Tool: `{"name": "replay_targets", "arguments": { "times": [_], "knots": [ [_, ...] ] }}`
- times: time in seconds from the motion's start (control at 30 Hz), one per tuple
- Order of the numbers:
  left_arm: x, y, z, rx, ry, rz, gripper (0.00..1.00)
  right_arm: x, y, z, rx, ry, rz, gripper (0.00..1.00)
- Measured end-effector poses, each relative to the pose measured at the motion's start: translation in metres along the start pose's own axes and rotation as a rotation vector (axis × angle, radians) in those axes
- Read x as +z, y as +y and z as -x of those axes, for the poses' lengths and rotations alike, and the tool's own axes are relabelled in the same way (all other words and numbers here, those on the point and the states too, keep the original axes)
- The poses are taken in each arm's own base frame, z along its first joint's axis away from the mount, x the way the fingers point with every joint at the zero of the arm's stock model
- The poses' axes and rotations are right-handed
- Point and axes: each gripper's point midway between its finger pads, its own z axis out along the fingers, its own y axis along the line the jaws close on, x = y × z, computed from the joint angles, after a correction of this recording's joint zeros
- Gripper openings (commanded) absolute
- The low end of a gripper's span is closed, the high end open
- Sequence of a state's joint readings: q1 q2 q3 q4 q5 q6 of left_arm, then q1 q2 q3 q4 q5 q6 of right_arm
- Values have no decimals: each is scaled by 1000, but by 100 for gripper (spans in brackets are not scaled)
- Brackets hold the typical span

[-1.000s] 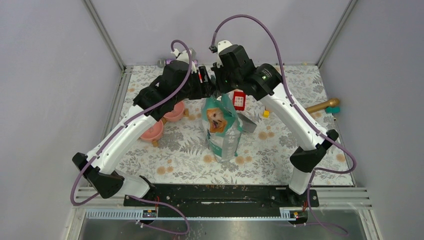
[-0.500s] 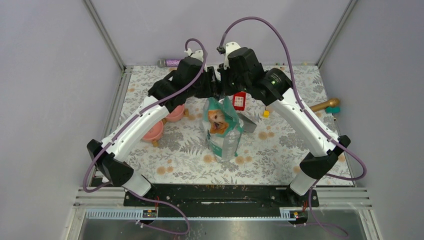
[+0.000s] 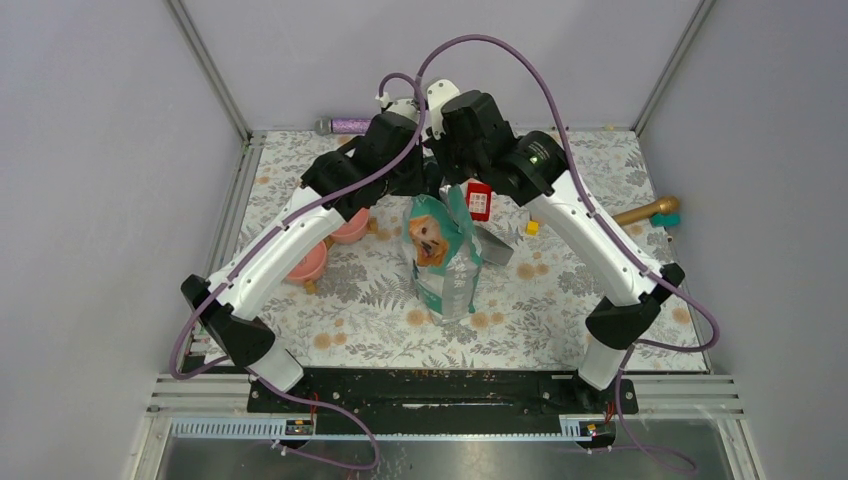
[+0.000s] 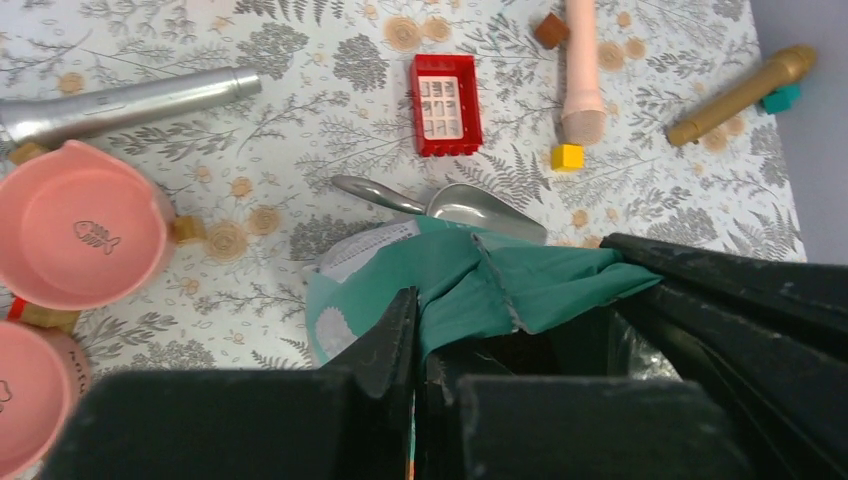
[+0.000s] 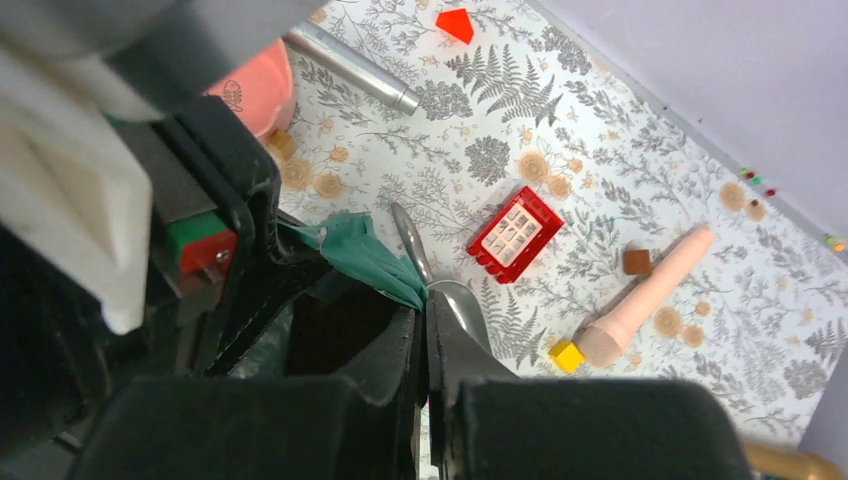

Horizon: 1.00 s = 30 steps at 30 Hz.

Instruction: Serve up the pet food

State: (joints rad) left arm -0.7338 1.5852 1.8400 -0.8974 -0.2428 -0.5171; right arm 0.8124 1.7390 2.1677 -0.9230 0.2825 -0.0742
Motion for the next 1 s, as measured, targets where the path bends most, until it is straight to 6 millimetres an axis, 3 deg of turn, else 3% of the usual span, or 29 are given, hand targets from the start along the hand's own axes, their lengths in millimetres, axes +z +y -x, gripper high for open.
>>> {"name": "replay_targets", "arguments": {
  "times": [0.3, 0.37, 0.57, 0.7, 0.73, 0.83, 1.0],
  "knots": [
    [-4, 7, -1, 19, -56, -9, 0, 9, -8, 5, -80, 17, -41, 0],
    [-10, 6, -3, 24, -70, -36, 0, 7, -5, 4, -72, 22, -26, 4],
    [-32, 14, -16, 18, -99, -96, 0, -1, 22, 3, 32, 32, 125, 22],
    [-49, 25, -25, 8, -92, -105, 0, -8, 38, 3, 100, 47, 216, 42],
    [-51, 27, -27, 7, -88, -102, 0, -10, 39, 2, 109, 51, 218, 51],
    [-56, 33, -29, 0, -80, -89, 0, -17, 38, 3, 127, 59, 198, 65],
    [-62, 43, -32, -16, -73, -66, 0, -24, 46, -1, 71, 74, 87, 73]
  ]
}}
